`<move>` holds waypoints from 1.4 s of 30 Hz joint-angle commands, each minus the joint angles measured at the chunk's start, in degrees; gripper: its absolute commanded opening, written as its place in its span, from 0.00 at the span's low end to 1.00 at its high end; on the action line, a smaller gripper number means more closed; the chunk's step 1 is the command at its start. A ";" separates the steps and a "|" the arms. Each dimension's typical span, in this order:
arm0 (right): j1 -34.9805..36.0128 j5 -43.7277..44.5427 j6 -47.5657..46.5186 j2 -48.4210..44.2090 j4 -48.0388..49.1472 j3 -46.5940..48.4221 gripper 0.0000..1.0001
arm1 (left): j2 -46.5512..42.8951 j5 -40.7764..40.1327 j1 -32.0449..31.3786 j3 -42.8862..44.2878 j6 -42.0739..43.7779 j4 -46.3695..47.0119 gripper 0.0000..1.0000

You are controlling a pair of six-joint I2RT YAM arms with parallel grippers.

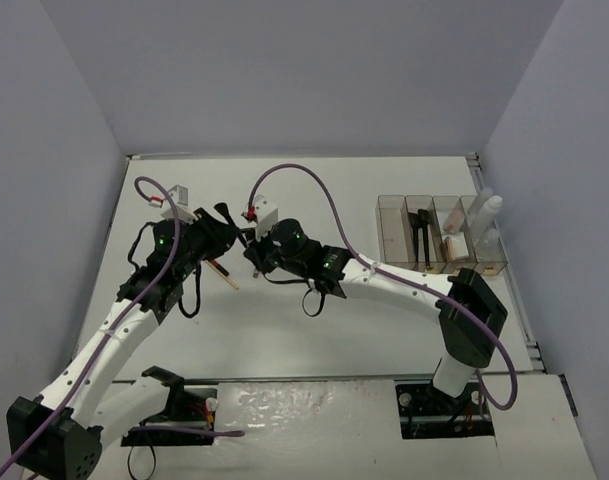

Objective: Organize the makeup

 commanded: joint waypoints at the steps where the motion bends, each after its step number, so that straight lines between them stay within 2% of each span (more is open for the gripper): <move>1: -0.80 4.79 -1.21 -6.22 0.30 0.48 0.00 | 0.70 -4.62 -0.36 5.25 3.79 -4.90 0.66; 2: -1.63 5.50 -1.17 -6.97 -0.81 -0.11 0.00 | 0.81 -5.80 -0.32 6.19 5.21 -6.71 0.80; 3: -3.04 6.15 -1.10 -7.67 -2.02 -0.89 0.00 | 0.87 -7.23 -0.30 7.49 7.06 -8.45 0.89; 5: -6.77 7.36 -0.91 -9.01 -4.62 -2.73 0.00 | 0.87 -10.46 -0.30 10.66 11.43 -11.82 0.96; 8: -14.31 8.42 -1.35 -12.57 -9.51 -6.43 0.00 | 1.12 -15.66 0.03 16.15 18.21 -18.88 0.97; 11: -20.62 10.00 -3.68 -16.28 -13.04 -9.55 0.00 | 0.45 -21.10 0.36 18.42 24.16 -23.76 0.97; 12: -24.69 9.93 -4.28 -17.31 -14.03 -10.98 0.00 | -0.40 -22.43 0.55 18.46 26.00 -24.55 0.97; 17: -44.14 10.67 -6.96 -19.07 -16.28 -15.36 0.00 | -5.91 -27.67 1.02 14.22 31.48 -25.54 0.97; 22: -52.74 9.91 -7.93 -13.02 -16.43 -12.65 0.00 | -9.05 -28.57 1.49 10.04 33.68 -24.85 0.97; 26: -56.58 9.44 -9.42 -8.55 -15.81 -12.16 0.00 | -10.28 -28.32 1.81 7.77 33.90 -23.66 0.97; 31: -57.12 5.39 -9.42 -5.18 -13.47 -13.48 0.03 | -10.77 -23.10 4.99 6.98 33.59 -23.17 0.97; 34: -56.80 3.70 -9.23 -5.57 -13.59 -14.09 0.08 | -11.24 -23.08 5.09 6.62 33.55 -23.39 0.97; 38: -53.93 6.67 -10.30 -8.97 -13.56 -14.65 0.11 | -11.32 -23.46 5.18 6.28 33.55 -23.46 0.97; 40: -53.86 6.96 -9.73 -9.79 -13.70 -14.96 0.19 | -11.16 -23.37 5.31 6.25 33.61 -23.45 0.97; 42: -53.86 7.99 -8.92 -10.46 -13.62 -15.40 0.35 | -11.09 -23.14 5.75 6.10 33.46 -23.37 0.97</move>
